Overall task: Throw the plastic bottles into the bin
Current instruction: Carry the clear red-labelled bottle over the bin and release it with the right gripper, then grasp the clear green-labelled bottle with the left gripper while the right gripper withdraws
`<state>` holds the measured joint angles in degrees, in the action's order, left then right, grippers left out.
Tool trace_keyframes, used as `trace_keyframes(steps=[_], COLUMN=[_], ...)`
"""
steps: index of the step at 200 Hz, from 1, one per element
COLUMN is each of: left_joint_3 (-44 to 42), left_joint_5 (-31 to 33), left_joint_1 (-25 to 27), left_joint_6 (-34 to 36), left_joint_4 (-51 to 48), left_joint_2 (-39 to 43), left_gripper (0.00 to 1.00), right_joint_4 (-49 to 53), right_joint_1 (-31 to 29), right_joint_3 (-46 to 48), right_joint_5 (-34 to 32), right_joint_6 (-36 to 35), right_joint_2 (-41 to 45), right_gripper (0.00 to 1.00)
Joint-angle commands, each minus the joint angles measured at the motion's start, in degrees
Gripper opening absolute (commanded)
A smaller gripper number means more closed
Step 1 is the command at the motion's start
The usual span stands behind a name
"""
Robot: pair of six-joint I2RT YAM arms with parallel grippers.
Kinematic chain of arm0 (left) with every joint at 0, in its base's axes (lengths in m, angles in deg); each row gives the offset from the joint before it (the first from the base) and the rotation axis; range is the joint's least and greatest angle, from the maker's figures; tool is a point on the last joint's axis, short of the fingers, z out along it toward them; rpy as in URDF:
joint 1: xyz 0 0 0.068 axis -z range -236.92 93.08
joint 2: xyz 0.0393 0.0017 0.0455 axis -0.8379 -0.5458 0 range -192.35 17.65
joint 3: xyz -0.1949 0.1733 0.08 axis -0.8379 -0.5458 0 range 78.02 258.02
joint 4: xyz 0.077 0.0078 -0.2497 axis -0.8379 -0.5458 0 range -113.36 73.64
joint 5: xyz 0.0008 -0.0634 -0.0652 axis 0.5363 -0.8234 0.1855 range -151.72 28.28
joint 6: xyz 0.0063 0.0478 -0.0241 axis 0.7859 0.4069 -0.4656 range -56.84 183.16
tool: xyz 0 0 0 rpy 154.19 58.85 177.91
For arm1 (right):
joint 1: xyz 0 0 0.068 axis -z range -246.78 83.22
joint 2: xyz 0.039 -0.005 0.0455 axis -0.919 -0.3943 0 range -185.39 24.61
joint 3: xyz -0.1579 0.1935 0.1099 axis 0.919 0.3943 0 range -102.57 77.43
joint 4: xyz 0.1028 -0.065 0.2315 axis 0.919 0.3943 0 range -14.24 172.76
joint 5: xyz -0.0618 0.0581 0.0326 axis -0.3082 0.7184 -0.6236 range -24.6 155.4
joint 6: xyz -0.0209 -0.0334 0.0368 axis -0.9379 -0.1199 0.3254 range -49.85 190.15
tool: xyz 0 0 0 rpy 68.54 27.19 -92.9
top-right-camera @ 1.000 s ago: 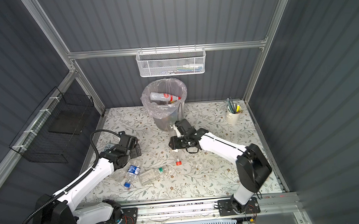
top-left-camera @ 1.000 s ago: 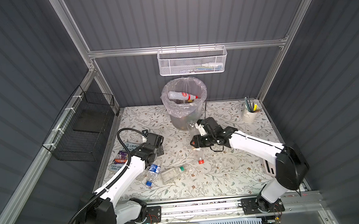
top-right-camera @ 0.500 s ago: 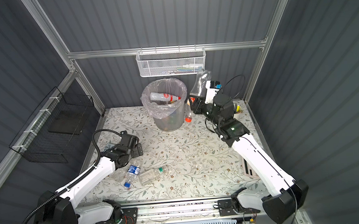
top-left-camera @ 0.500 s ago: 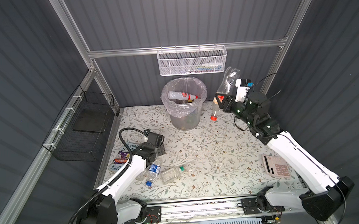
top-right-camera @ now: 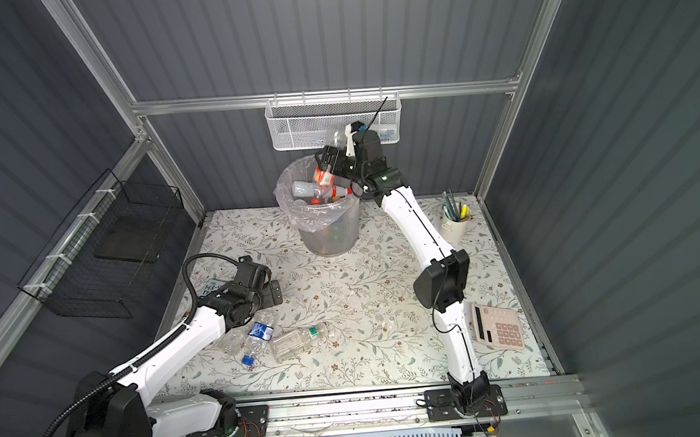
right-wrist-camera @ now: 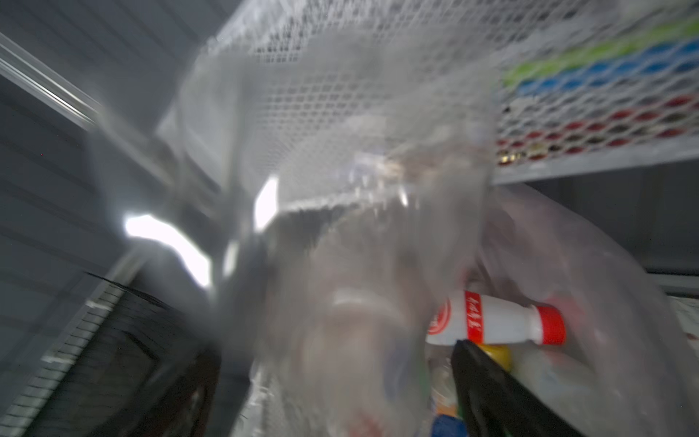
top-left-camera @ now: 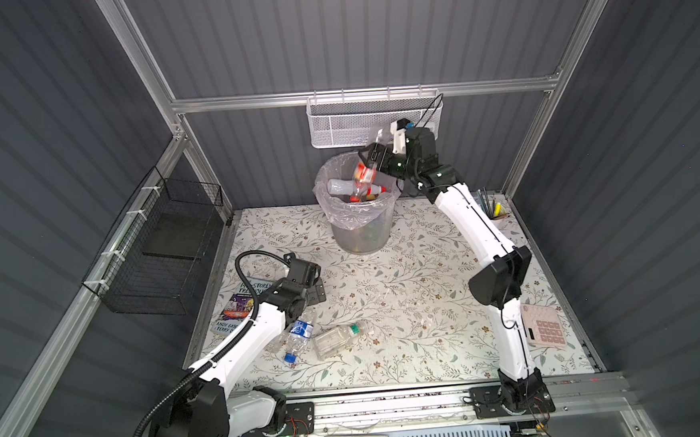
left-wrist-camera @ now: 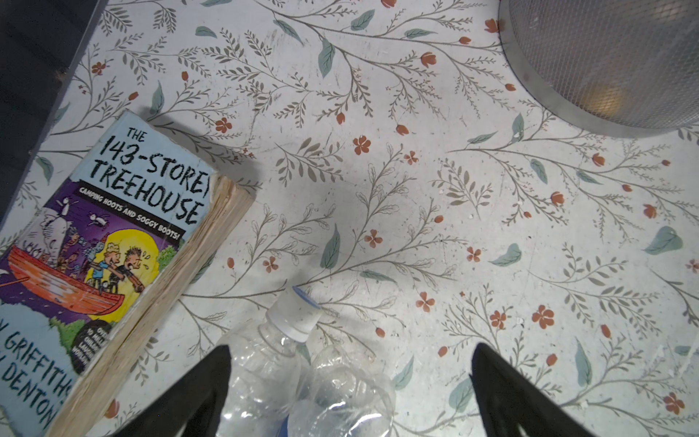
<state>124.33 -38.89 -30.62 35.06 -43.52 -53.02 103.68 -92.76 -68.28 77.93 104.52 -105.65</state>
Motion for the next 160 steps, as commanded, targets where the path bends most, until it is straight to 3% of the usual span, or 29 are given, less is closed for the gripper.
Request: trace_keyframes(steps=[1,30,69,160], left_joint_3=[0.2,0.3,1.2,1.8], left_joint_5=[-0.7,-0.4,0.6,-1.0], left_joint_1=[0.3,1.2,4.6,7.5], left_joint_6=[0.9,0.8,3.4,4.5], left_joint_4=[-0.3,0.1,0.5,-2.0], left_joint_2=[-0.5,-0.5,-0.4,-1.1], left_gripper=[0.99,0.99,0.99,0.99], right_joint_4=[8.3,-2.4,-4.9,-7.8], right_joint_1=[0.0,1.2,4.0,7.1], right_joint_3=[1.0,22.4,35.2,46.4], right_joint_5=[-2.5,-7.5,-8.8,-3.2], right_joint_6=[-2.4,-2.5,-2.3,0.2], right_joint_2=[7.2,21.3,29.1,29.8], right_gripper=[0.99,0.99,0.99,0.98])
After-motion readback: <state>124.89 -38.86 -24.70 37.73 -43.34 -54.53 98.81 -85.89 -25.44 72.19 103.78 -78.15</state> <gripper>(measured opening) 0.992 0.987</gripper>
